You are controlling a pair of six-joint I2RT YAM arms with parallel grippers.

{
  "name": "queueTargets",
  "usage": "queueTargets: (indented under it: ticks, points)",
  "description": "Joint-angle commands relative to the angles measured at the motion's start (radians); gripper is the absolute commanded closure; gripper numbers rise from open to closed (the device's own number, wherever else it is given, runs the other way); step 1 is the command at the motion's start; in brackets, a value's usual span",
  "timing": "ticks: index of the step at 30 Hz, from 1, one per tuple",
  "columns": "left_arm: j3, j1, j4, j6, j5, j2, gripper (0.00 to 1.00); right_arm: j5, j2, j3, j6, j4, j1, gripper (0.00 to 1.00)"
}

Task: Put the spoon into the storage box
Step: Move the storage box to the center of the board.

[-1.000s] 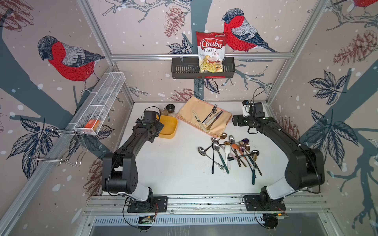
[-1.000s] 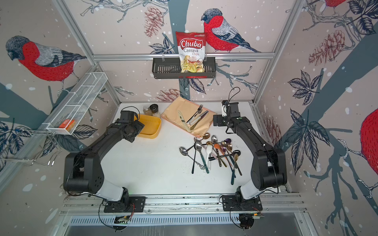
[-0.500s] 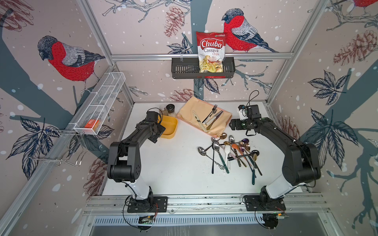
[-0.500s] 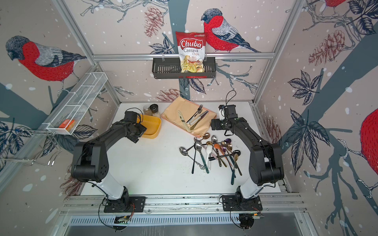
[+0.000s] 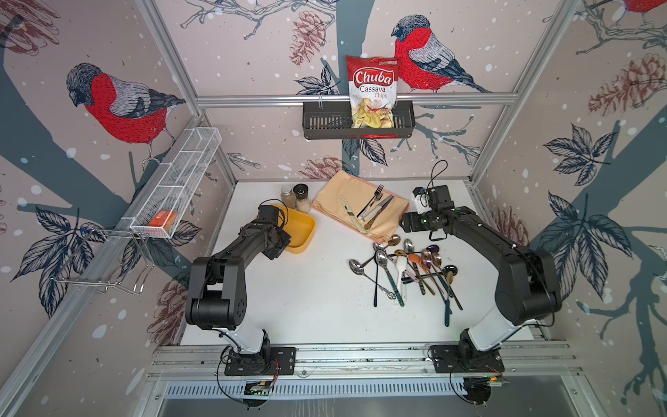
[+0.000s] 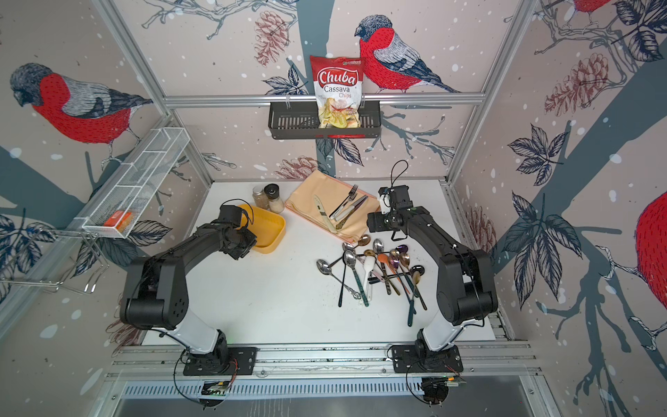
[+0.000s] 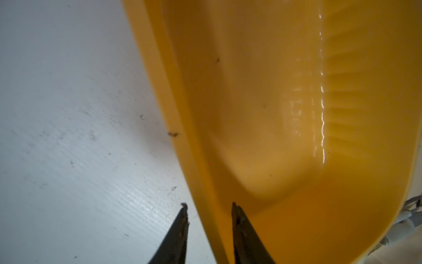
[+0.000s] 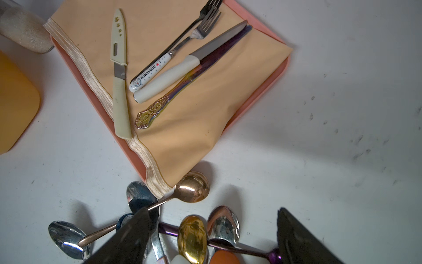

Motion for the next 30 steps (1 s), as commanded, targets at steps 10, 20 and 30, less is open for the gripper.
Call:
queueTargets:
  ticks: [10,20,30]
  points:
    - [-0.033,-0.015,-0.152,0.200,0.045,-0.060,0.90,0.020,0.002,0.023,-0.014,-0.079,0.061,0.15]
    - [-0.025,-0.127,-0.258,0.341,0.058,-0.051,0.95,0.086,-0.051,0.004,0.040,-0.167,0.139,0.19]
    - [0.005,-0.228,-0.342,0.458,-0.030,-0.038,0.97,0.196,-0.175,-0.076,0.167,-0.242,0.288,0.31]
